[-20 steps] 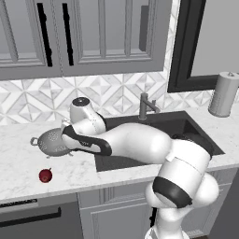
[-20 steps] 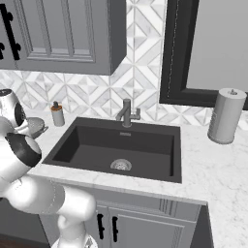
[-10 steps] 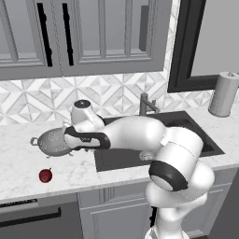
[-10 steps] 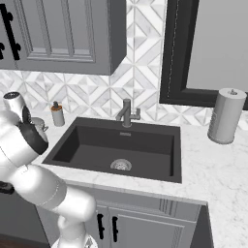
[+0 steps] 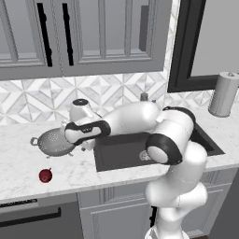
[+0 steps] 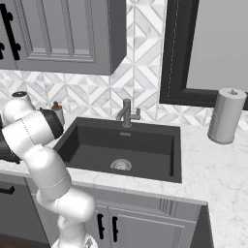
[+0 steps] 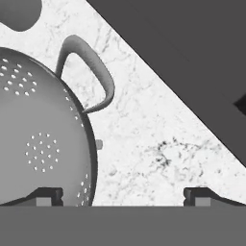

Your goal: Put the colander in the sink, put the pear in the colander, and turn on the sink faucet and pour water over the colander.

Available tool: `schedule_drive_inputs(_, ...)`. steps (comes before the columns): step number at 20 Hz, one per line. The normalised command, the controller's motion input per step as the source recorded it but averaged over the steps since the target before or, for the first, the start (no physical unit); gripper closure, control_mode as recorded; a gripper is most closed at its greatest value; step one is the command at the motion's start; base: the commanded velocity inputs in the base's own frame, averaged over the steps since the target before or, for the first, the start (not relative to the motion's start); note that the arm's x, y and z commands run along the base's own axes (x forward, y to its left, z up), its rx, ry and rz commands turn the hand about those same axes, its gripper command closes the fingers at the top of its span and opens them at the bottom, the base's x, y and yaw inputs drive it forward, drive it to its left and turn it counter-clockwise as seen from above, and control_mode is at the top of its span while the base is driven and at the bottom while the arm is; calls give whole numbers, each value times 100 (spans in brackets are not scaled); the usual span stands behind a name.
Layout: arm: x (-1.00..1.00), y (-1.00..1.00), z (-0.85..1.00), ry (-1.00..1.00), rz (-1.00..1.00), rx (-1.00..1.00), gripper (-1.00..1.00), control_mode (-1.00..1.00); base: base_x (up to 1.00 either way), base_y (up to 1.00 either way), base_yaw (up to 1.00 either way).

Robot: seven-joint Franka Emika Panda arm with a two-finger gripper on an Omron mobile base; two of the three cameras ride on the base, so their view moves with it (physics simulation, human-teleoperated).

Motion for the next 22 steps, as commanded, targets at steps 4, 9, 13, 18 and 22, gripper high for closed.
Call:
schedule_drive_inputs(4, 25, 26, -16, 3, 0, 0, -100, -100, 0, 0, 0)
schedule_drive_inputs(9, 19, 21, -18, 1, 0, 0, -100, -100, 0, 0, 0)
schedule_drive_inputs(13, 18, 19, -19, 0, 0, 0, -100, -100, 0, 0, 0)
schedule_drive_inputs(18, 9, 6, -21, 0, 0, 0, -100, -100, 0, 0, 0)
schedule_drive_inputs(22, -10, 0, -27, 0, 0, 0, 100, -100, 0, 0, 0)
